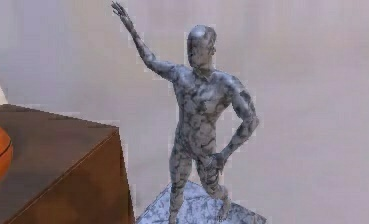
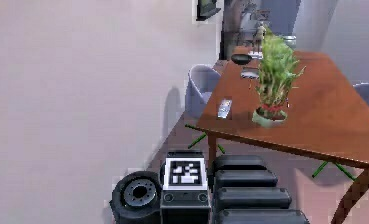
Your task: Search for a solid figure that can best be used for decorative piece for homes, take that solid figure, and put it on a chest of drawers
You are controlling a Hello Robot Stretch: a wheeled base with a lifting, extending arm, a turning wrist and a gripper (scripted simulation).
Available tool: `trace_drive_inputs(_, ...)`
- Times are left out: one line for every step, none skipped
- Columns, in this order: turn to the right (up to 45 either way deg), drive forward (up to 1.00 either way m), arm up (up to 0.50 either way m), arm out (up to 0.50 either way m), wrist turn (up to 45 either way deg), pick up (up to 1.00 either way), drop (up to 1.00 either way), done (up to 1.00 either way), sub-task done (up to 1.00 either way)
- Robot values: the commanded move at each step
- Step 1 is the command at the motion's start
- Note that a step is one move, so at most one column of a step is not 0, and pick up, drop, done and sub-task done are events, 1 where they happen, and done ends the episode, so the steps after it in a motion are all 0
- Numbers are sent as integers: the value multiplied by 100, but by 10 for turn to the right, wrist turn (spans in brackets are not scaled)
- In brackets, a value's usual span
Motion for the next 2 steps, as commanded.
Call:
trace_drive_inputs(-270,0,0,0,0,0,0,0,0)
trace_drive_inputs(330,0,0,0,0,0,0,0,0)
